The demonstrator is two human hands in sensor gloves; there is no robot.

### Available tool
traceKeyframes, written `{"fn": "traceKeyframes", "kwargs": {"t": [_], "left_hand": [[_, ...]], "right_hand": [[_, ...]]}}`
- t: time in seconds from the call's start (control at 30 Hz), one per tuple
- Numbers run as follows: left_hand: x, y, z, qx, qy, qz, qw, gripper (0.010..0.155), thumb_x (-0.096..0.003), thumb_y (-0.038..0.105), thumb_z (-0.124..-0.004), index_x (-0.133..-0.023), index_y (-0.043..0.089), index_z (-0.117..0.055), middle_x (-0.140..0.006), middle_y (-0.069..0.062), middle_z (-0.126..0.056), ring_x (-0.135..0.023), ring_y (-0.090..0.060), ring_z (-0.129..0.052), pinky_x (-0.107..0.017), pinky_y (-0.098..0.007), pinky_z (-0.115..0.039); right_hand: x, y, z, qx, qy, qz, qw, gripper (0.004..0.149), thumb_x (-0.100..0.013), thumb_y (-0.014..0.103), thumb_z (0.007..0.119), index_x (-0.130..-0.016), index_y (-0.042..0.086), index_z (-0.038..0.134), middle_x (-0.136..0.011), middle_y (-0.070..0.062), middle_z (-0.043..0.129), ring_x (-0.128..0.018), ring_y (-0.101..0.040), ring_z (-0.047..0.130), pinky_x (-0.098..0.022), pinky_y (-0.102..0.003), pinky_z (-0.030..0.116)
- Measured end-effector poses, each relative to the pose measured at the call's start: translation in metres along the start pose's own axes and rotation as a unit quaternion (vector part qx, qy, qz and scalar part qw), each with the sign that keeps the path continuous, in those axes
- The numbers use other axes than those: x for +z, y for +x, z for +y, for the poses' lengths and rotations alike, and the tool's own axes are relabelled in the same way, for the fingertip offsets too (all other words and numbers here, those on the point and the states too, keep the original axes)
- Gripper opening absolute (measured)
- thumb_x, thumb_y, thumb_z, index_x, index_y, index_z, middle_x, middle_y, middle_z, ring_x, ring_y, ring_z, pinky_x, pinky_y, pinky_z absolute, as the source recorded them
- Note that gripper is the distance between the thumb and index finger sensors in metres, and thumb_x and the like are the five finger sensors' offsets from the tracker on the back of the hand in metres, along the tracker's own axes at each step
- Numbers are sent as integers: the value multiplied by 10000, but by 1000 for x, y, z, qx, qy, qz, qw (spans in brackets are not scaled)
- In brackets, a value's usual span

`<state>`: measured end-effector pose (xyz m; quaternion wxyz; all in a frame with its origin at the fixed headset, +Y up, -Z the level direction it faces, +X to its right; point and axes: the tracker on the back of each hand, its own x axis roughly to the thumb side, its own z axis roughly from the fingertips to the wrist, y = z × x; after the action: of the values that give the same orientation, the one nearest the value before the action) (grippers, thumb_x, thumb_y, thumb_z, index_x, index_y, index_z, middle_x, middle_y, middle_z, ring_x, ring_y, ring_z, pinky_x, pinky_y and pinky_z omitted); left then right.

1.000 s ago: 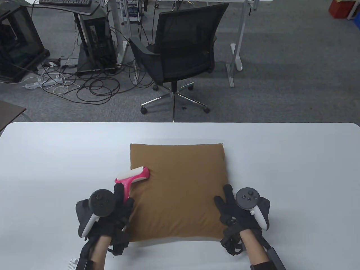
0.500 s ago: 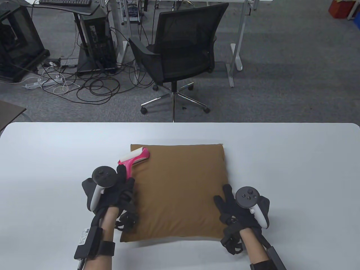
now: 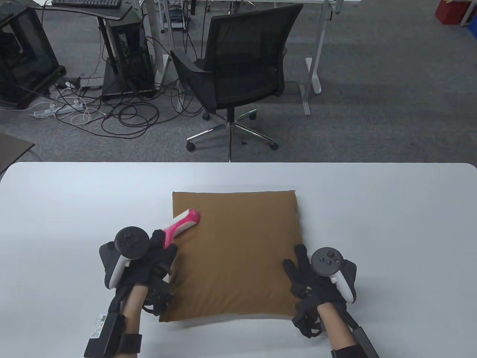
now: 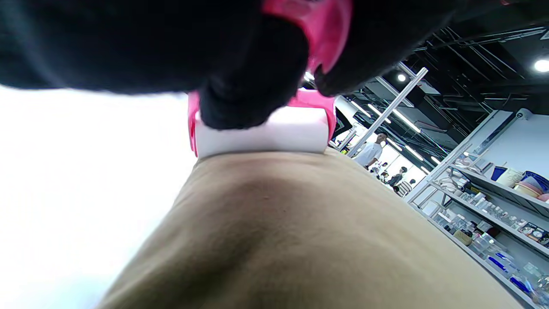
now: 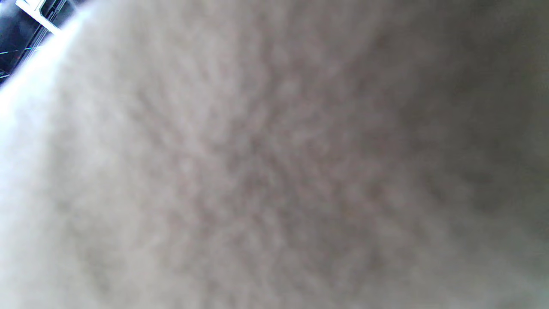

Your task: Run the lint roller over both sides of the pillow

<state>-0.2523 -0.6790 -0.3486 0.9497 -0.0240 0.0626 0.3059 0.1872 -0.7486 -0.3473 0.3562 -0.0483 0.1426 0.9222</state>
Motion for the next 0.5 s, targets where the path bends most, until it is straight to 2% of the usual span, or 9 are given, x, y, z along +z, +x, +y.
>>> {"fn": "traceKeyframes", "kwargs": {"t": [0.2, 0.5], "left_hand": [[22, -7, 7, 9, -15, -10, 1000, 680, -475, 468, -855, -958, 26, -671, -285, -11, -1071, 43, -151, -968, -194, -488, -892], [58, -12, 13, -24, -58, -38, 997, 662, -473, 479, -851, -939, 30, -708, -237, 11, -1064, 78, -134, -947, -165, -473, -896]], "right_hand": [[1, 0, 1, 3, 1, 0, 1000, 710, -601, 569, 501, -1137, 211, 205, -1013, -386, 664, -704, -487, 887, -471, -623, 742], [3, 0, 2, 7, 2, -1, 1000, 705, -604, 567, 497, -1134, 212, 195, -1023, -388, 648, -714, -497, 878, -476, -627, 737]]}}
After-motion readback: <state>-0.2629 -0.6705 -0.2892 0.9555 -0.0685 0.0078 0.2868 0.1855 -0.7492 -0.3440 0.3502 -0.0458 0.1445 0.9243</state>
